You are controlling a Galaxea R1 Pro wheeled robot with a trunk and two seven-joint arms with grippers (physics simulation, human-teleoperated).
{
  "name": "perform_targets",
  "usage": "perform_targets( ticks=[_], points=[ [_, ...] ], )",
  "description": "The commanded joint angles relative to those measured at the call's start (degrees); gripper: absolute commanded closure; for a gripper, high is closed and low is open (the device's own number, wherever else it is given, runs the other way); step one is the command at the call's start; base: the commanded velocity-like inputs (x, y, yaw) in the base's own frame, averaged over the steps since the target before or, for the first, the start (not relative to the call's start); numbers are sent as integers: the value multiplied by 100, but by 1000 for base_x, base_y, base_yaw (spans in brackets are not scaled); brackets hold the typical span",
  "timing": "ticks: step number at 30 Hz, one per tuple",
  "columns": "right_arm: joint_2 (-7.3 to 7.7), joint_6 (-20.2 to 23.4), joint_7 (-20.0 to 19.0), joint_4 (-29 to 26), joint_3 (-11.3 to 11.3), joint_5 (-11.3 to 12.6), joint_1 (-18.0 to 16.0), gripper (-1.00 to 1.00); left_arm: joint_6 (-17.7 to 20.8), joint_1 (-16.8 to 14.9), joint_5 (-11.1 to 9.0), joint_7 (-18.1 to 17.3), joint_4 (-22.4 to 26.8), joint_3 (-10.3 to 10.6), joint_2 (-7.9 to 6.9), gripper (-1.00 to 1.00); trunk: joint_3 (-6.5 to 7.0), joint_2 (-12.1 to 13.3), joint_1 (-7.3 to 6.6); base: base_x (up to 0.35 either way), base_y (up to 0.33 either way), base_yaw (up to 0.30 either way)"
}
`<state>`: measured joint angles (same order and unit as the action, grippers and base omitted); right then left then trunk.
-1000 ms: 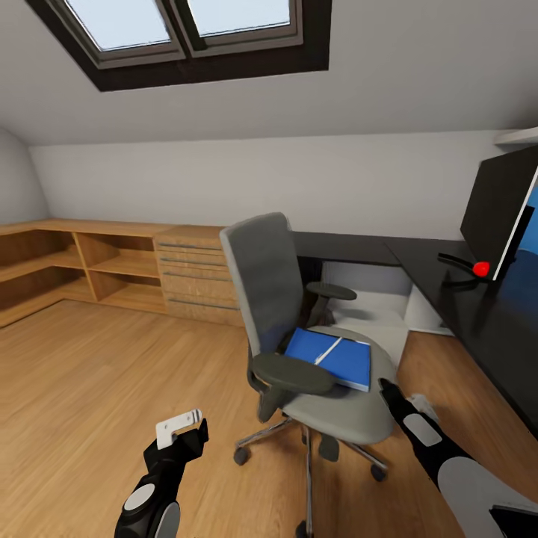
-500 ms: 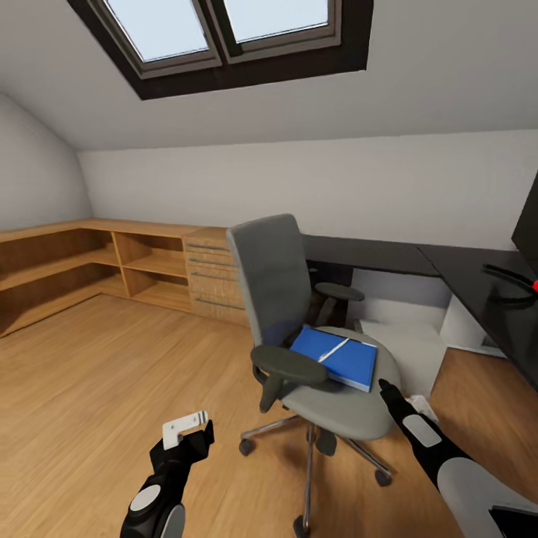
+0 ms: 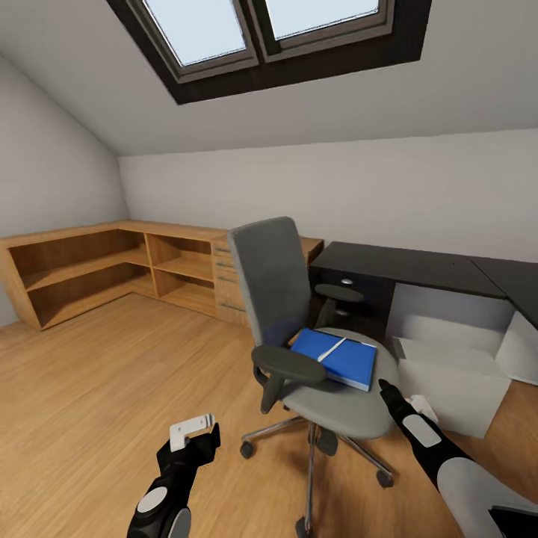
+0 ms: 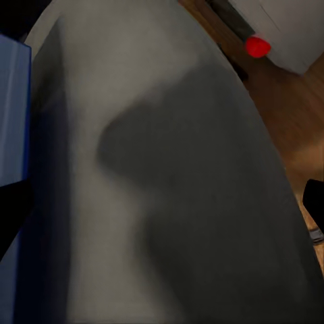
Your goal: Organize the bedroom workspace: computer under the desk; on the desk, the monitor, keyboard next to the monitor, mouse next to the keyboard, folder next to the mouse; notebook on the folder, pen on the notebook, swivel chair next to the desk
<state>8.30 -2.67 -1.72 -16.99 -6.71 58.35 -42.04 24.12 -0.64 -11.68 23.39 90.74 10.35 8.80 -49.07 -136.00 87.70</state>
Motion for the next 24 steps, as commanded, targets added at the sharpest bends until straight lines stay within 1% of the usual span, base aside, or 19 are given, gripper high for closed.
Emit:
perform_targets(
  ticks=[1, 3, 6, 15, 18, 24],
  points=[
    [-2, -14, -48, -6, 39, 98, -5, -100, 14, -6, -58, 52, -8, 11, -1, -100, 0, -2, 2, 319, 1, 236],
    [-1, -15, -48, -6, 39, 98, -4, -100, 20, -6, -55, 52, -49, 17, -1, -100, 7, -2, 2, 293, 0, 231],
    [-1, -14, -48, -6, 39, 98, -4, -100, 35, -6, -54, 52, -68, 19, -1, -100, 10, -2, 2, 109, 0, 101],
    [-4, -36, -62, -7, 49, 90, -3, -100, 26, -6, -53, 52, -79, 119, -1, -100, 12, -2, 2, 13, 0, 14],
    [0, -33, -64, -11, 48, 89, -4, -100, 29, -6, -53, 52, -75, 121, -1, -100, 12, -2, 2, -129, 0, 0],
    [-3, -41, -65, -39, 56, 81, -4, -100, 39, -6, -53, 52, -82, 125, -1, -100, 12, -2, 2, -251, -41, 0]
  ],
)
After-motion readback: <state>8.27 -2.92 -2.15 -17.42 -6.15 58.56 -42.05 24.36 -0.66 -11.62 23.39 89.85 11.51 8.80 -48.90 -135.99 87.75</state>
